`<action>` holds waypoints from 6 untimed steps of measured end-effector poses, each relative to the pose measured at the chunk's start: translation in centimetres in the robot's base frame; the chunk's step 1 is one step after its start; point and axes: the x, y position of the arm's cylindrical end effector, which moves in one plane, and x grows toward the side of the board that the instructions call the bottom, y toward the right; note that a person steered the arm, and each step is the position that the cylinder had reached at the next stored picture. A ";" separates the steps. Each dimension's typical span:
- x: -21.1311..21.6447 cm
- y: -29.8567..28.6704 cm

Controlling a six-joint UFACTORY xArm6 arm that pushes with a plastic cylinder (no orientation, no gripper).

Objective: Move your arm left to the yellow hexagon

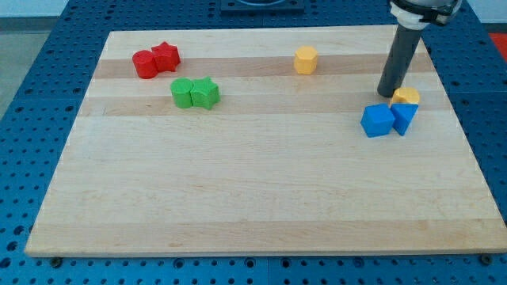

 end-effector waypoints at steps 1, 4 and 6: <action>-4.4 -0.3; -14.5 -14.5; -11.6 -20.6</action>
